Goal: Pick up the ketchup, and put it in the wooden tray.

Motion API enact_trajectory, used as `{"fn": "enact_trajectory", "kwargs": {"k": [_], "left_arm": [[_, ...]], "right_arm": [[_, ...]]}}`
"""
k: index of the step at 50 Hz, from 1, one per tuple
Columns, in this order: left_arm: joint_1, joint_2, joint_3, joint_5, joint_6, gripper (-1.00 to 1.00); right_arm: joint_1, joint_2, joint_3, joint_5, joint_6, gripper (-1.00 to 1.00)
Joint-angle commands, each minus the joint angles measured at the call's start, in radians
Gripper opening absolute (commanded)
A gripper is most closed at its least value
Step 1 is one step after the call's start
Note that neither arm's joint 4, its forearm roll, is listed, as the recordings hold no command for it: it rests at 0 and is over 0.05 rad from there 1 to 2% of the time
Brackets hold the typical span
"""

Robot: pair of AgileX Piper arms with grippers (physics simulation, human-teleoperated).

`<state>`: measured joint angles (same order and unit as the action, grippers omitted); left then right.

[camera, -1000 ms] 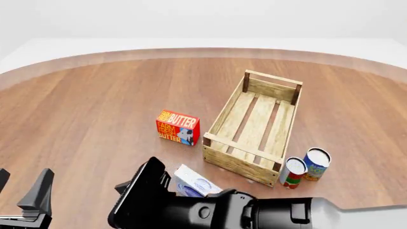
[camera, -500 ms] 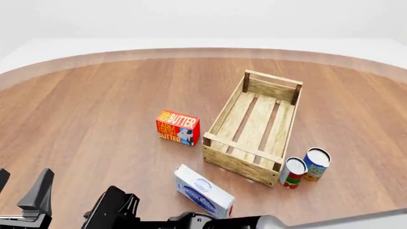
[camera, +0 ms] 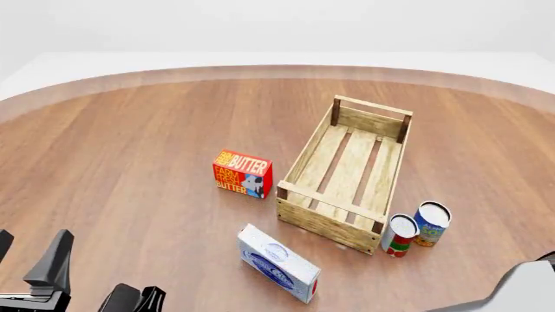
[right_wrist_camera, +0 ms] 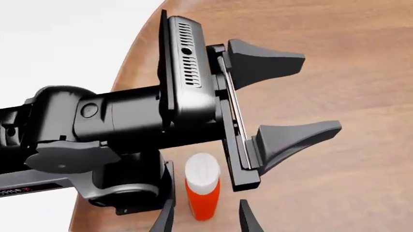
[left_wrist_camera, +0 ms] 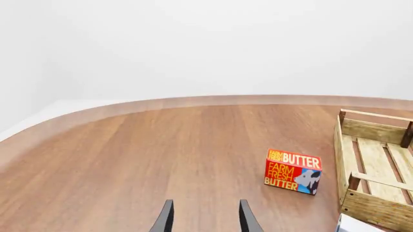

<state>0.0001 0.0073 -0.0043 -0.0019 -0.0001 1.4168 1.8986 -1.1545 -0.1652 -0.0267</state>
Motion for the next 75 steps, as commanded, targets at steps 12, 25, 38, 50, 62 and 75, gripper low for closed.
{"fn": "enact_trajectory", "kwargs": {"k": [12,25,38,50,62,75], "left_arm": [[0.0,0.0,0.0,0.0,0.0,1.0],[0.0,0.0,0.0,0.0,0.0,1.0],[0.0,0.0,0.0,0.0,0.0,1.0],[0.0,0.0,0.0,0.0,0.0,1.0],[0.0,0.0,0.0,0.0,0.0,1.0],[0.0,0.0,0.0,0.0,0.001,1.0]], "right_arm": [[0.004,0.109,-0.034,-0.037,-0.017,1.0],[-0.001,0.16,-0.051,-0.053,-0.014,1.0],[-0.016,0.204,-0.066,-0.062,-0.019,1.0],[-0.017,0.277,-0.117,-0.061,-0.027,1.0],[-0.009,0.279,-0.136,-0.046,-0.04,-1.0],[-0.032,0.193,-0.029,-0.098,-0.04,-1.0]]}}
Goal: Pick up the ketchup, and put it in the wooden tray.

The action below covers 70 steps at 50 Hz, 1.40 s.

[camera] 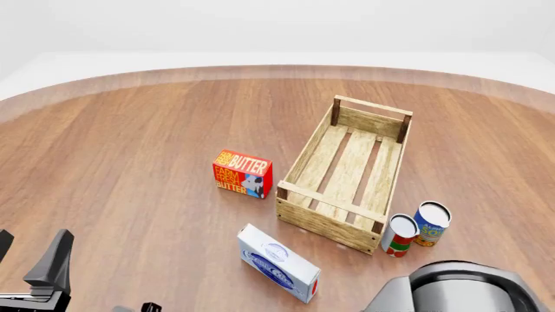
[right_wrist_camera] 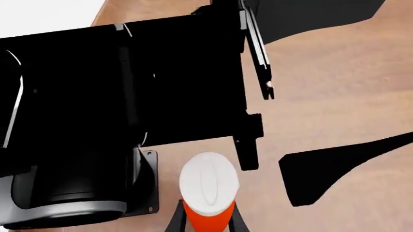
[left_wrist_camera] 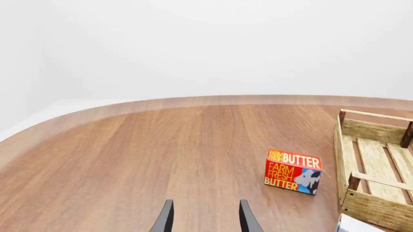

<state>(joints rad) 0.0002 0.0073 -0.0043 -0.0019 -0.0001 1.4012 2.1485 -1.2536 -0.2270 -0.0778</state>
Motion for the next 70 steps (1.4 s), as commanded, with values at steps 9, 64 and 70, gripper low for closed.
{"fn": "enact_trajectory", "kwargs": {"k": [9,64,70], "left_arm": [[0.0,0.0,0.0,0.0,-0.001,1.0],[-0.001,-0.003,0.0,0.003,0.0,1.0],[-0.001,-0.003,0.0,0.003,0.0,1.0]], "right_arm": [[-0.036,-0.122,0.148,-0.057,0.018,-1.0],[-0.377,-0.462,0.198,0.213,-0.086,-1.0],[-0.42,-0.496,0.173,0.252,-0.087,-1.0]]}}
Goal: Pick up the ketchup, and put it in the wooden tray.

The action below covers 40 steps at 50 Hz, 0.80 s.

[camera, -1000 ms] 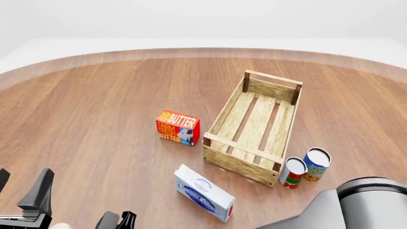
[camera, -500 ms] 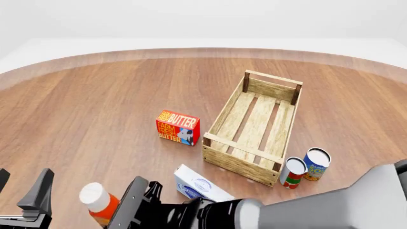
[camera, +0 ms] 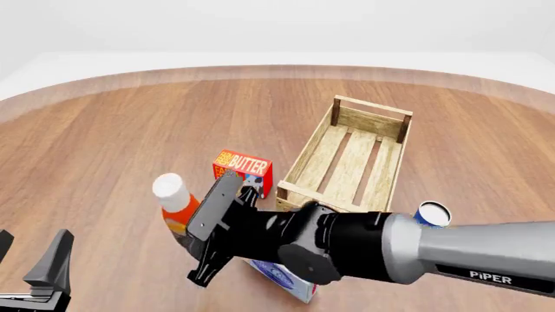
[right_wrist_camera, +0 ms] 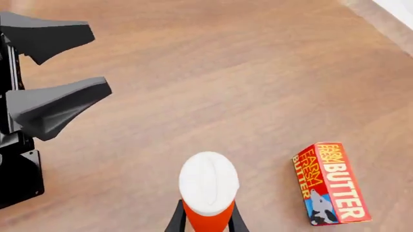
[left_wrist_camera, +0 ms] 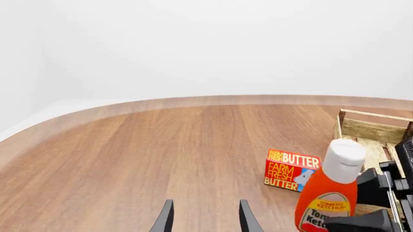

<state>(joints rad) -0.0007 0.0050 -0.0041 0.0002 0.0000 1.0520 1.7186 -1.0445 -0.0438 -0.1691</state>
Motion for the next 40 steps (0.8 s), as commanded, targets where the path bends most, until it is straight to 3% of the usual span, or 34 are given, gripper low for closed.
{"fn": "enact_trajectory", "kwargs": {"k": [1,25,30,31,40], "left_arm": [[0.0,-0.001,0.0,0.001,0.0,1.0],[0.0,0.0,0.0,0.0,0.0,1.0],[-0.001,0.0,0.0,0.0,0.0,1.0],[0.0,0.0,0.0,0.0,0.0,1.0],[-0.001,0.0,0.0,0.0,0.0,1.0]], "right_arm": [[-0.094,-0.076,-0.042,0.082,-0.003,-1.0],[-0.378,-0.237,-0.045,0.203,0.015,-1.0],[-0.383,-0.256,-0.041,0.204,0.032,-1.0],[-0.418,-0.256,-0.035,0.21,0.028,-1.0],[-0.481,-0.274,-0.022,0.214,0.051,-1.0]]}}
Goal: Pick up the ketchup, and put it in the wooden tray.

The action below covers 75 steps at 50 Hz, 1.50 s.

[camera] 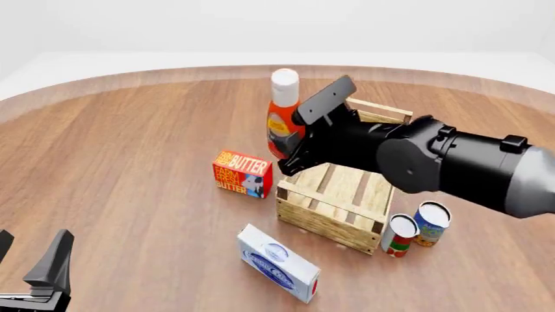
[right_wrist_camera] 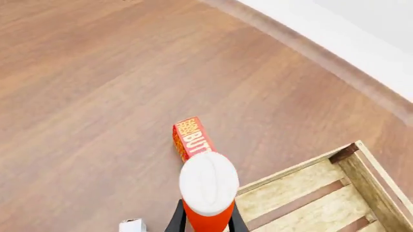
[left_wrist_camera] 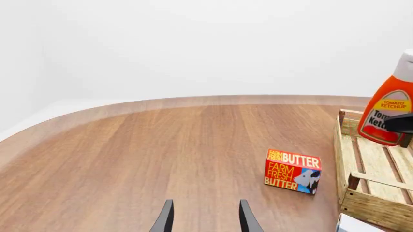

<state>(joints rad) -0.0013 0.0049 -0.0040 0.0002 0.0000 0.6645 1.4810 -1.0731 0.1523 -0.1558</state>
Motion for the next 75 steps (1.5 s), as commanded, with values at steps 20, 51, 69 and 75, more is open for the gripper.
{"fn": "enact_trajectory", "kwargs": {"k": [20,51,69,75], "left_arm": [[0.0,0.001,0.0,-0.001,0.0,1.0],[0.0,0.001,0.0,-0.001,0.0,1.0],[0.0,0.001,0.0,-0.001,0.0,1.0],[0.0,0.001,0.0,-0.001,0.0,1.0]], "right_arm": [[-0.259,0.088,0.011,-0.057,0.057,-1.0],[-0.417,0.34,-0.03,-0.187,0.072,-1.0],[-0.429,0.425,-0.021,-0.234,0.095,-1.0],[-0.425,0.434,-0.016,-0.245,0.103,-1.0]]}}
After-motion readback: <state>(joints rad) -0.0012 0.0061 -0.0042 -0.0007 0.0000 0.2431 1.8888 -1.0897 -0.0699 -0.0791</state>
